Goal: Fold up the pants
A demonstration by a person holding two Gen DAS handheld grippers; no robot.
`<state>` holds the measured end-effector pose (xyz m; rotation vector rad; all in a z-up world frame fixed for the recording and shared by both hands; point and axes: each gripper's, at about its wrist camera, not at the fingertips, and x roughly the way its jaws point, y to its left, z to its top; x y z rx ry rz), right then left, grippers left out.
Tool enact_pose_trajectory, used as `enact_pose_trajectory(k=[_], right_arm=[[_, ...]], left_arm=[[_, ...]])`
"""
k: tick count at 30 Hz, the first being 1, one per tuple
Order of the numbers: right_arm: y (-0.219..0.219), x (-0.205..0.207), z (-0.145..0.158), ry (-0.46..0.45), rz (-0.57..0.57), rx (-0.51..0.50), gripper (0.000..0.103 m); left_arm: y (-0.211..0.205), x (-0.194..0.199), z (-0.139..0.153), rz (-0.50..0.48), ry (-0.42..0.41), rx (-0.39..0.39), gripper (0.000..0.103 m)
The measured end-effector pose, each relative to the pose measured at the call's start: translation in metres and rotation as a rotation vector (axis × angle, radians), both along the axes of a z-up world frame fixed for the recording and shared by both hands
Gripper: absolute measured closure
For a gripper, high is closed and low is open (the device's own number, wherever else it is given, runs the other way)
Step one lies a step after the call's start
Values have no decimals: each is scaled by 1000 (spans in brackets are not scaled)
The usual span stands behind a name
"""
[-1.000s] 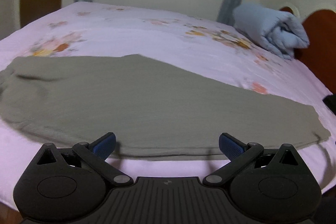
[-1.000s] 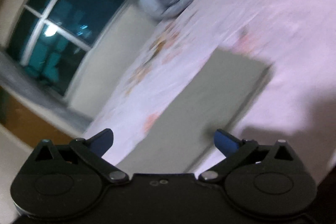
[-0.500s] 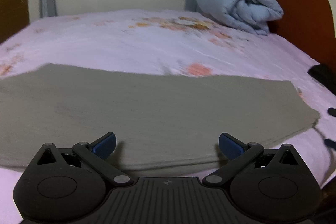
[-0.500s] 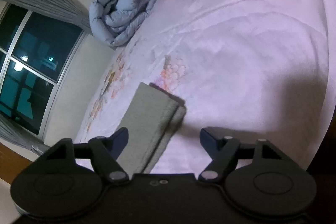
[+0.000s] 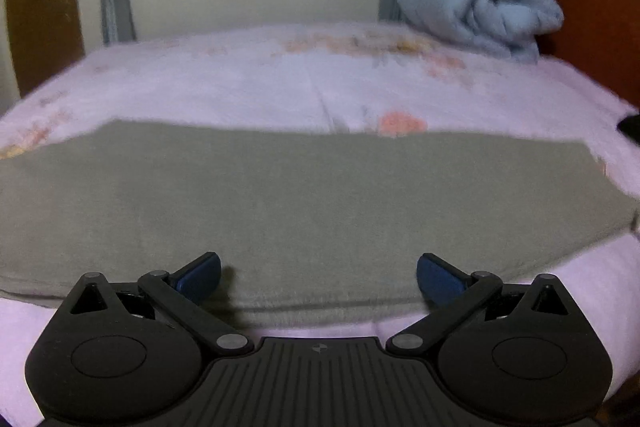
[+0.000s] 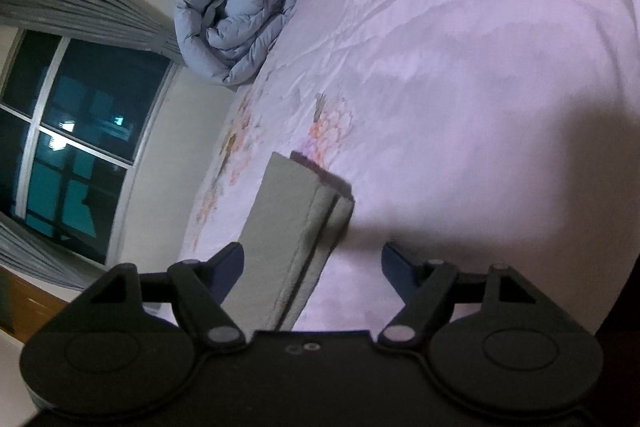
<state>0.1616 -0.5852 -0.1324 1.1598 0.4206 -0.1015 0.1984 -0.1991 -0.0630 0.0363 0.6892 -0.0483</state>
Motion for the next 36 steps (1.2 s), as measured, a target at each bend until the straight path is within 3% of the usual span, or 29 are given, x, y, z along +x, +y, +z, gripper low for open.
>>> enact_pose_trajectory(k=[2, 6, 8, 10, 12, 18, 27, 28, 29, 33, 36], right_arm=[[-1, 2, -4, -15, -6, 25, 33], [-4, 5, -7, -23, -25, 84, 38], [-3, 8, -6, -28, -12, 91, 53], [-2, 11, -4, -41, -15, 90, 59], [-1, 18, -8, 2, -22, 113, 60], [2, 30, 1, 104, -75, 99, 77], [2, 45, -3, 178, -166, 227, 75], [3, 45, -3, 179, -166, 216, 78], [4, 46, -3, 189, -157, 188, 91], [1, 42, -12, 178, -124, 153, 96], [0, 35, -2, 167, -116, 124, 85]], left_arm=[[-5, 5, -10, -48, 44, 52, 0], [-3, 2, -7, -43, 45, 36, 0], [-3, 0, -8, -49, 40, 42, 0], [-2, 0, -10, -49, 38, 39, 0], [-1, 0, -9, -52, 38, 36, 0], [-6, 11, -13, -59, 34, 34, 0], [-5, 12, -13, -65, 38, 26, 0], [-5, 12, -14, -65, 37, 25, 0], [-5, 12, -14, -65, 36, 25, 0], [-4, 12, -14, -76, 41, 24, 0], [6, 11, -6, -95, 42, -2, 0]])
